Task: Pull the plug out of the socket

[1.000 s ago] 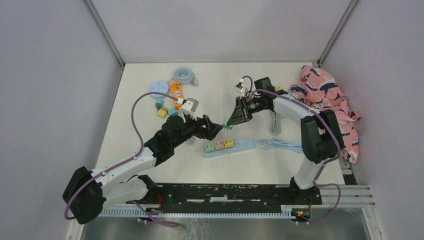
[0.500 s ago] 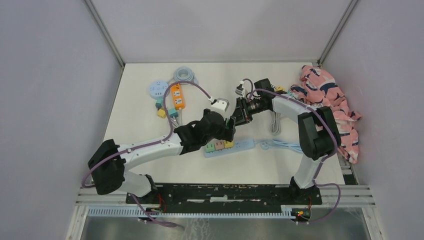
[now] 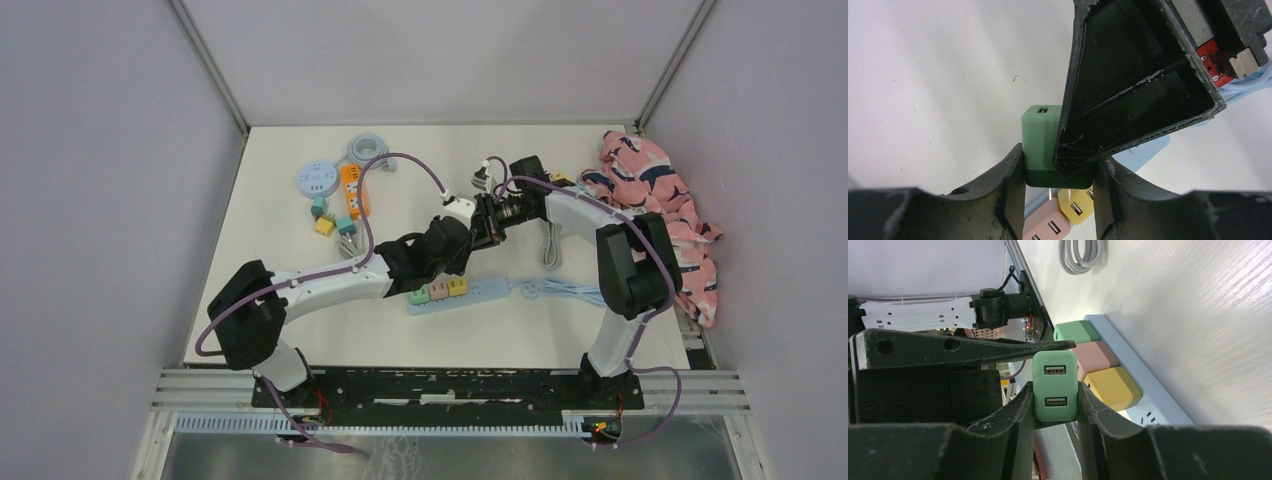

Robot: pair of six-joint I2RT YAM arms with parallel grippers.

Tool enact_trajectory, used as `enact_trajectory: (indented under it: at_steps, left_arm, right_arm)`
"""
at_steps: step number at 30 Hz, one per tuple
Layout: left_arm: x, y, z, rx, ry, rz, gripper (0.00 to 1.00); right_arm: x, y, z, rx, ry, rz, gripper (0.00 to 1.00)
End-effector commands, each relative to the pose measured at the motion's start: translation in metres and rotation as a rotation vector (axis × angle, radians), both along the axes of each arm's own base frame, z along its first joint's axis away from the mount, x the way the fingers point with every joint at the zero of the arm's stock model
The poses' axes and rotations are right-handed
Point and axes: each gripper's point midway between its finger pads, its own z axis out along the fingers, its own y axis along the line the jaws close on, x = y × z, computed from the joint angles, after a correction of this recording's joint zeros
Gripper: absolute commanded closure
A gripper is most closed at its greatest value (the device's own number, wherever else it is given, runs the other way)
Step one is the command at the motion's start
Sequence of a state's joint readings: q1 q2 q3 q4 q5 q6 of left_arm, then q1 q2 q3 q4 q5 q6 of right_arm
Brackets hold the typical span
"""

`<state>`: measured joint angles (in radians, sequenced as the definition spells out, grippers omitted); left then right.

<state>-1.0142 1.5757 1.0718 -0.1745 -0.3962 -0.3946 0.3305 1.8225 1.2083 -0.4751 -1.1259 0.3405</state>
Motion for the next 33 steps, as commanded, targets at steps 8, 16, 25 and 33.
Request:
enact_trajectory:
  at_steps: [8,16,25,33]
  left_arm:
    - [0.017,0.005,0.016,-0.020,-0.055,0.023,0.97]
    - [0.015,0.057,0.008,-0.092,-0.079,0.160,0.97]
    - [0.043,0.150,0.009,-0.237,-0.085,0.412,0.97]
    - [0.062,0.222,0.014,-0.351,-0.135,0.688,0.97]
  right_arm:
    - [0.004,0.000,0.015,0.028,-0.051,0.038,0.50]
    - [0.008,-0.005,0.020,0.024,-0.128,0.045,0.34]
    - [0.010,-0.009,0.024,0.043,-0.134,0.041,0.35]
    - [0.011,-0.011,0.026,0.053,-0.134,0.039,0.36]
